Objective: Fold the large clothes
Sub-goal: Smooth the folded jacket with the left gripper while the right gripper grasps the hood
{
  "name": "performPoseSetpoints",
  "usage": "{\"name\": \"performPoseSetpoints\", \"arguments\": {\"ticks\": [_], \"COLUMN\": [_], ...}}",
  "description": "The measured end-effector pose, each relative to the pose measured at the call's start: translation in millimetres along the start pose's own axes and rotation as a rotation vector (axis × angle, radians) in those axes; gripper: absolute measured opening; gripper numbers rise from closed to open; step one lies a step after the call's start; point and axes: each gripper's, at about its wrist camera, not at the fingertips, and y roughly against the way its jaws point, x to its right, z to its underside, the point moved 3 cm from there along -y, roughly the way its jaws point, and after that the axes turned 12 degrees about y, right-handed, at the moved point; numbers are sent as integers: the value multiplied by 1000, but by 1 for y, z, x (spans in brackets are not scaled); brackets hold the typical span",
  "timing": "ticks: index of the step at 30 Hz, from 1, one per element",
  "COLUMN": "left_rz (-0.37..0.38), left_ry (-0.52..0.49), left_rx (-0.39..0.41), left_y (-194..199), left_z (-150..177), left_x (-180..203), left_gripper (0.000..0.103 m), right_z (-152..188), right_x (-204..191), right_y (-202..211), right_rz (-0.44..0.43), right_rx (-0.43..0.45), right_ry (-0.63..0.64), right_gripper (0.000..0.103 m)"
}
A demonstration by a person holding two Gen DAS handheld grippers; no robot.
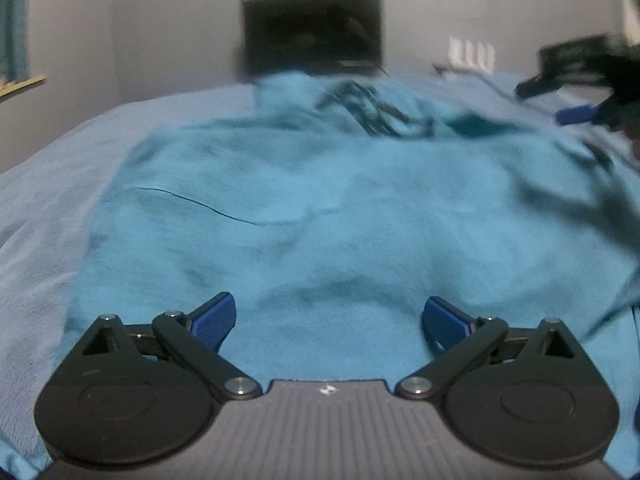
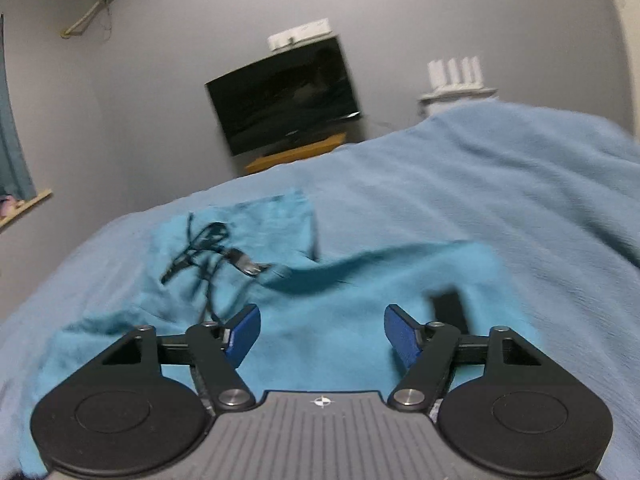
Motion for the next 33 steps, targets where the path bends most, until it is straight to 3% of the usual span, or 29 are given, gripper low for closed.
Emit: {"name": "performPoseSetpoints", "arguments": {"ticks": [5,10,18,20,21,22,23,27,33], "left_rz": [-82,-110,-90,-95,-103,-110,-111,-105,-101], "left_ry": [160,143,349,337,317,298,292,300,299], "left_rx": [63,9,50,49,49,51,50,49,48], "left_y": [3,-11,-19,-24,-24,-26,-27,-29,-30], "left_z": [-15,-15,-22,-21,-20,-19,-18,-18,-17], "left_x": [-25,-24,-52,-53,-49,-47,-46,-46,-47], "left_gripper": [102,102,102,102,102,102,102,102,102], "right_z": [-40,-63,-54,-53,-54,-56,-58,-73,-75], "right_x": [-5,-10,-6,-3,-2,-2,-2,-3,2], "right_y": [-78,-145,-240,-248,-250,-250,-247,-210,-107], "right_rz": [-10,33,67,48,16,-27,-77,-233,-495], "right_rx": [-30,-84,-212,-215,-208,-202,-184,-28,150], "right_ry": [-6,5,-84,-111,-114,-113,-124,-89,-21], "right_gripper": [62,62,63,64,48,10,4,3,2]}}
